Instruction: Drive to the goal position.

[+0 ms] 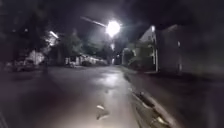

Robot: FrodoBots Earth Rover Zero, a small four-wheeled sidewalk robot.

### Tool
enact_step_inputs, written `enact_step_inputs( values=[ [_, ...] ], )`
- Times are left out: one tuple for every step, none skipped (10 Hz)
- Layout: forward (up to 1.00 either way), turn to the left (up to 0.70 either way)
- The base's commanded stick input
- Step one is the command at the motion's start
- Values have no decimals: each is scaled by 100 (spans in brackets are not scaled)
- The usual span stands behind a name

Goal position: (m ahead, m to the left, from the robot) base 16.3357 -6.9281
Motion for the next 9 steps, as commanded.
enact_step_inputs(
  values=[
    [50, -50],
    [50, -41],
    [50, 0],
    [50, 0],
    [50, 0],
    [50, 3],
    [50, 14],
    [50, 0],
    [50, 0]
  ],
)
